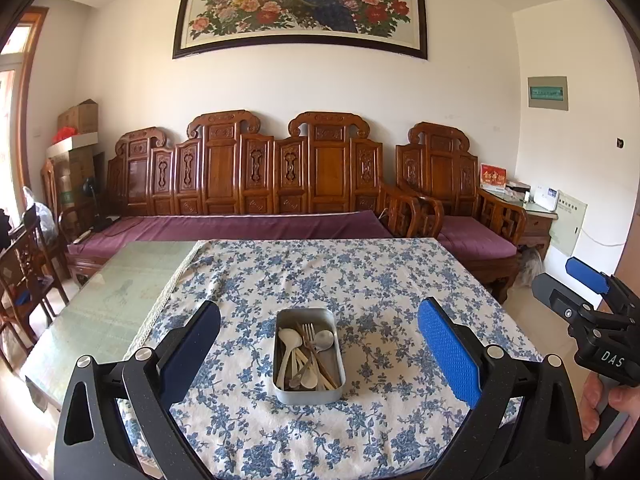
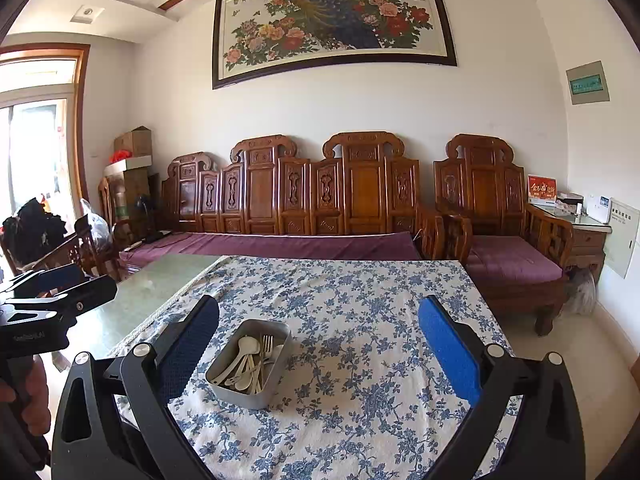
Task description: Organize utensils
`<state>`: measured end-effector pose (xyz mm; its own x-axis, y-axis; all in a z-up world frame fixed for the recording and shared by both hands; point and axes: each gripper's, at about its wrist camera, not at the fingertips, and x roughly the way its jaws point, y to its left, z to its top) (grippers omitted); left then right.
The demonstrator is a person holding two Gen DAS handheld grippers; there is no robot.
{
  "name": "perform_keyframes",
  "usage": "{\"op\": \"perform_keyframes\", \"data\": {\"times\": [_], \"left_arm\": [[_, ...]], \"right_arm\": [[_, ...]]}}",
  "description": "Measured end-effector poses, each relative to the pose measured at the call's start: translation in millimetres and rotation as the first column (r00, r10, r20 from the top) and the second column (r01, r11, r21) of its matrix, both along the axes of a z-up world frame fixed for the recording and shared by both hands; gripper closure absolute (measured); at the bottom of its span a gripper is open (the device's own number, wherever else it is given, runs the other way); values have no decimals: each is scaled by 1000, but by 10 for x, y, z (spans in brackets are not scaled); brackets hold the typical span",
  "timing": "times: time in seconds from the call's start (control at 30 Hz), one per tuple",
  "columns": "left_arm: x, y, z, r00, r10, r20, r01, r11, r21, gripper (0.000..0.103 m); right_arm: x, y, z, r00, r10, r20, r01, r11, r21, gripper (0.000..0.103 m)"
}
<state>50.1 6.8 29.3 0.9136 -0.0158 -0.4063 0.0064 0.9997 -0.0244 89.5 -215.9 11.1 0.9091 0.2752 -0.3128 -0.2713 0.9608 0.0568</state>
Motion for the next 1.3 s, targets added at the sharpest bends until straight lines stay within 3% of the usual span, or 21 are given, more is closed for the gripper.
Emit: {"op": "perform_keyframes", "data": {"times": [1.3], "left_arm": [[-21, -6, 24, 1000, -7, 15, 7, 1000, 6, 8]], "right_arm": [[2, 2, 9, 1000, 0, 0, 0, 1000, 1, 3]]}}
